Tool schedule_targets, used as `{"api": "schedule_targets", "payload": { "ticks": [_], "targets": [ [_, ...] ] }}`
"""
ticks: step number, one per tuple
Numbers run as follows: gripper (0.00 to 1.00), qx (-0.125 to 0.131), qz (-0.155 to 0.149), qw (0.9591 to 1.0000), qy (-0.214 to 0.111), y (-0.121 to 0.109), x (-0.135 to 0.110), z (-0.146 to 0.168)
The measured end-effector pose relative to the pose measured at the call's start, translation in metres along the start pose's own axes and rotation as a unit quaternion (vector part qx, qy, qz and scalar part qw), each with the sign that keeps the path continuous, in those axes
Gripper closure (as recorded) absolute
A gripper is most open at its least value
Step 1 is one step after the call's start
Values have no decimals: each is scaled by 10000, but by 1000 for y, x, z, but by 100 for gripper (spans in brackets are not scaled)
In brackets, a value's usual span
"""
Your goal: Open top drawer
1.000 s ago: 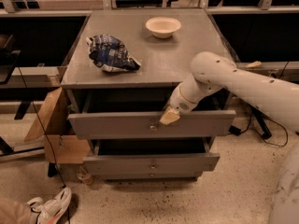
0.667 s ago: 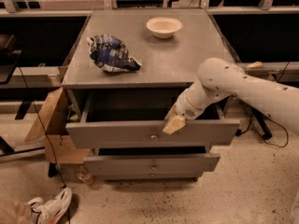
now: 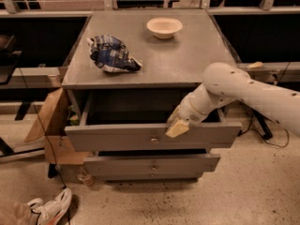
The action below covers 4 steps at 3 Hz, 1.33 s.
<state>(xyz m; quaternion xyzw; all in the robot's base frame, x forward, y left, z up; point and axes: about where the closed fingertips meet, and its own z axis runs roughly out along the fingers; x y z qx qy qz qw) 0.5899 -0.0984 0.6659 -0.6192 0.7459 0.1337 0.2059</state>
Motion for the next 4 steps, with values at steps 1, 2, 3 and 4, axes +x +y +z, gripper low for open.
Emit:
{"api": "schedule_targets", "payload": {
  "ticks": [1, 2, 3, 4],
  "targets": [
    [20, 0, 0, 10000, 0, 0, -1, 0],
    [0, 30, -319, 9995, -44, 14, 13, -3],
    [0, 84, -975, 9951, -138, 42, 39, -10],
    [17, 74, -1427, 9897, -64, 66, 66, -13]
  ]
}}
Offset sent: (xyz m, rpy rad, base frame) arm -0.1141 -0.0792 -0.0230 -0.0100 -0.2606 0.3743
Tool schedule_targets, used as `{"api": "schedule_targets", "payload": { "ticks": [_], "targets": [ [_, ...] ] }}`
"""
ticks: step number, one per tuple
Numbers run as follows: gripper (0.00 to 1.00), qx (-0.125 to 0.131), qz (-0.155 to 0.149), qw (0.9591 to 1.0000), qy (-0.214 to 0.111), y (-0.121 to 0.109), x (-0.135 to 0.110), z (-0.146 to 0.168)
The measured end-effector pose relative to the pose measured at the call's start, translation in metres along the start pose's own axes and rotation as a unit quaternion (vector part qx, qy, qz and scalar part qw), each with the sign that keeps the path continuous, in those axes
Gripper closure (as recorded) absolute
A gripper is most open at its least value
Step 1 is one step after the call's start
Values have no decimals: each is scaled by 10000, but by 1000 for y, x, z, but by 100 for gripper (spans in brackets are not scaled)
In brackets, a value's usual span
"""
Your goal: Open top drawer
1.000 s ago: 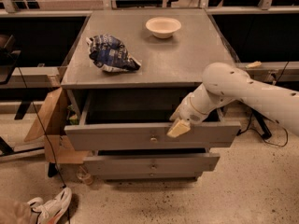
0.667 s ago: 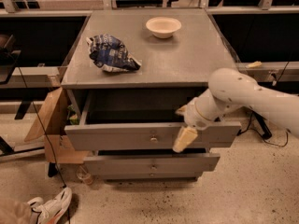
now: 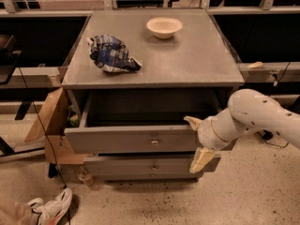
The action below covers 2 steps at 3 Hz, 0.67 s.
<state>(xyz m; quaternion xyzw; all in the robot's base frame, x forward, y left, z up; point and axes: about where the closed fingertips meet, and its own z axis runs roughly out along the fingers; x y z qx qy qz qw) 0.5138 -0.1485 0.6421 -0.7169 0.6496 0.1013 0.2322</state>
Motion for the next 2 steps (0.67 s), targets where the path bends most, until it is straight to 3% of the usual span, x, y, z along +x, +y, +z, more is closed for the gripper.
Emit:
{"api": "schedule_targets", "payload": {
  "ticks": [2],
  "targets": [
    [63, -1, -4, 10000, 1, -3, -7, -14]
  ]
}}
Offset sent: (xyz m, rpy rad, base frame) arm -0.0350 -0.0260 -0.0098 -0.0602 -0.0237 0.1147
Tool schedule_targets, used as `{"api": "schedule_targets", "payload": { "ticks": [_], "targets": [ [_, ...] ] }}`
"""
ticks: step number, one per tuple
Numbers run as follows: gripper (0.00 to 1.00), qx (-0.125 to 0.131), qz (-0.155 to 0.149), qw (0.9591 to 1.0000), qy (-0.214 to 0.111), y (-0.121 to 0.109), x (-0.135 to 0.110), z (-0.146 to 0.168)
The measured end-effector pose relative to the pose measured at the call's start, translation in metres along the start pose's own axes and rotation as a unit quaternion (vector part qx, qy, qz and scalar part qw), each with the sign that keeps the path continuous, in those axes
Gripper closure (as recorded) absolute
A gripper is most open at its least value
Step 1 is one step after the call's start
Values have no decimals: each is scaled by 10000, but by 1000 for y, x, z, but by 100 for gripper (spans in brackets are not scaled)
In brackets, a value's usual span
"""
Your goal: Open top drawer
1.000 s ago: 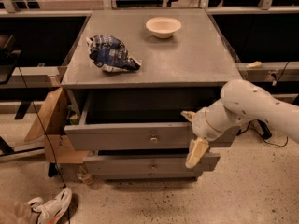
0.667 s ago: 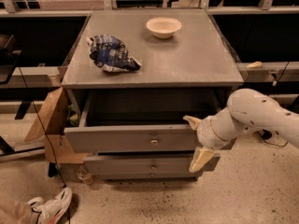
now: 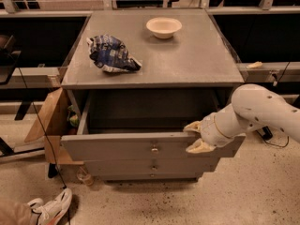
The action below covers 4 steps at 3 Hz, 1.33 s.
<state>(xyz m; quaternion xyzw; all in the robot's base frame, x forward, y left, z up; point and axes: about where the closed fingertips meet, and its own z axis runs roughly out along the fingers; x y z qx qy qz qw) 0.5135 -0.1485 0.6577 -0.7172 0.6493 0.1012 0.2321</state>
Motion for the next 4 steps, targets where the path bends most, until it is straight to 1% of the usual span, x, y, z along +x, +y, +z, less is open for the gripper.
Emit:
{"api": "schedule_targets", "payload": {
  "ticks": [1, 2, 3, 4],
  "targets": [
    [85, 0, 0, 10000, 0, -1, -3, -5],
    [98, -36, -57, 10000, 12, 3, -2, -7],
    [76, -85, -175, 9998, 18, 8, -2, -7],
    [53, -195, -505, 9985, -20, 24, -6, -5]
  ]
}}
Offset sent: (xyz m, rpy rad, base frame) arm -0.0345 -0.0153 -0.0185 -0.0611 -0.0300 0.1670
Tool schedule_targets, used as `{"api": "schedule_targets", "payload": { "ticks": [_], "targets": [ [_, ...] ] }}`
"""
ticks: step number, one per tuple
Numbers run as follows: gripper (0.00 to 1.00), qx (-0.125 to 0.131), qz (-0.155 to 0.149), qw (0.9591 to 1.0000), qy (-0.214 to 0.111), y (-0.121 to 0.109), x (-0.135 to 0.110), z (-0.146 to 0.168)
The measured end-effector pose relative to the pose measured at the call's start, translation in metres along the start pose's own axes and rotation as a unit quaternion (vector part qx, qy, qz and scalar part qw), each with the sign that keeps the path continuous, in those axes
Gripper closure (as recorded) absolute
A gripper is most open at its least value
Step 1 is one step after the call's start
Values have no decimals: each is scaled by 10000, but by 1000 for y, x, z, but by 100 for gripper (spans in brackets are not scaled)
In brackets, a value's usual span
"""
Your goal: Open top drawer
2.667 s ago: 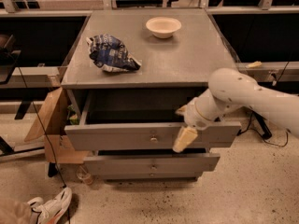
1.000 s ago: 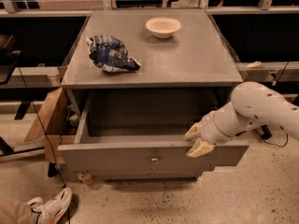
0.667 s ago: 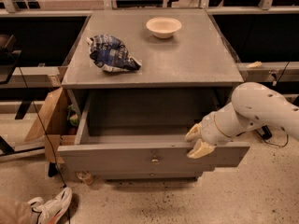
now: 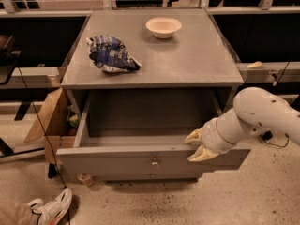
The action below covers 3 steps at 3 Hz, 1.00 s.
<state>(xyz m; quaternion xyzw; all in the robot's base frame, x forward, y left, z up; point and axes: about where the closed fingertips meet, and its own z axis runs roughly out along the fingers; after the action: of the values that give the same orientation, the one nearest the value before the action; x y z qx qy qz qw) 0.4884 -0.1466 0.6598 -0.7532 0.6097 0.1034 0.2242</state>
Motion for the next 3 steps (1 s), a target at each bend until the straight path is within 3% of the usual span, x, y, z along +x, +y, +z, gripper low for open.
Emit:
{"api": "schedule_targets", "payload": {
  "ticks": [2, 3],
  "targets": [
    [6, 0, 0, 10000, 0, -1, -1, -2],
    [0, 0, 0, 10000, 0, -1, -1, -2]
  ]
}}
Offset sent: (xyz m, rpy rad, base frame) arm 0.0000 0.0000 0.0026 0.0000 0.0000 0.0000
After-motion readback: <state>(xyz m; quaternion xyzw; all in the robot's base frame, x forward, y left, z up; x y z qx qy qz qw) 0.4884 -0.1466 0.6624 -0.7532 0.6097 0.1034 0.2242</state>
